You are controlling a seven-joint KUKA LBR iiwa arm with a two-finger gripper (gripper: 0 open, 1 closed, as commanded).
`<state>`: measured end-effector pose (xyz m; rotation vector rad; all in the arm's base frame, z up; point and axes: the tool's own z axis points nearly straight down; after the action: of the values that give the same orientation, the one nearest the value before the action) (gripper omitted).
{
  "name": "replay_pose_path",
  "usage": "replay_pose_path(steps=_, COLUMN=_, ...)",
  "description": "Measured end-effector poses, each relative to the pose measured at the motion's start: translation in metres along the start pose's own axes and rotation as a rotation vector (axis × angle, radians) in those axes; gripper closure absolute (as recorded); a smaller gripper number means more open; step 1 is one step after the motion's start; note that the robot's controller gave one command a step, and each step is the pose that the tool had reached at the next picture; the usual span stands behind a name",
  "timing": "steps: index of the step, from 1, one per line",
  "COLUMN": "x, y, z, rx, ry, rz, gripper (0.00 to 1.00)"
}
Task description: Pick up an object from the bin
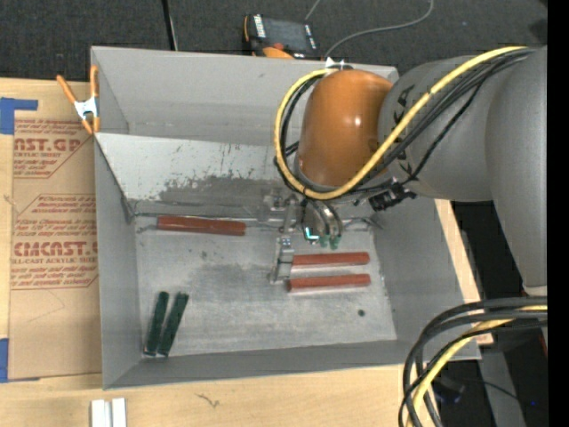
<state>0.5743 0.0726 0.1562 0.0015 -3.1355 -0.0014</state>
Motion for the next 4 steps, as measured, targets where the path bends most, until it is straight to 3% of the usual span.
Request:
replay_pose_path(steps=1, x=-0.014, y=-0.083, z=0.089, rx=0.001, ry=-0.002, rz=-0.14, gripper=0.0)
replay_pose_path(steps=2, x=-0.016, y=-0.08, z=0.082, rx=0.001, ry=-0.003, rz=-0.143, gripper=1.0)
replay_pose_path(steps=3, x=-0.006, y=-0.014, z=-0.016, rx=-0.001, ry=-0.016, rz=-0.171, gripper=1.0)
replay_pose_path(steps=4, x=0.061, y=0.03, z=-0.009, rx=-0.001, ry=-0.003, rz=-0.075, gripper=1.0)
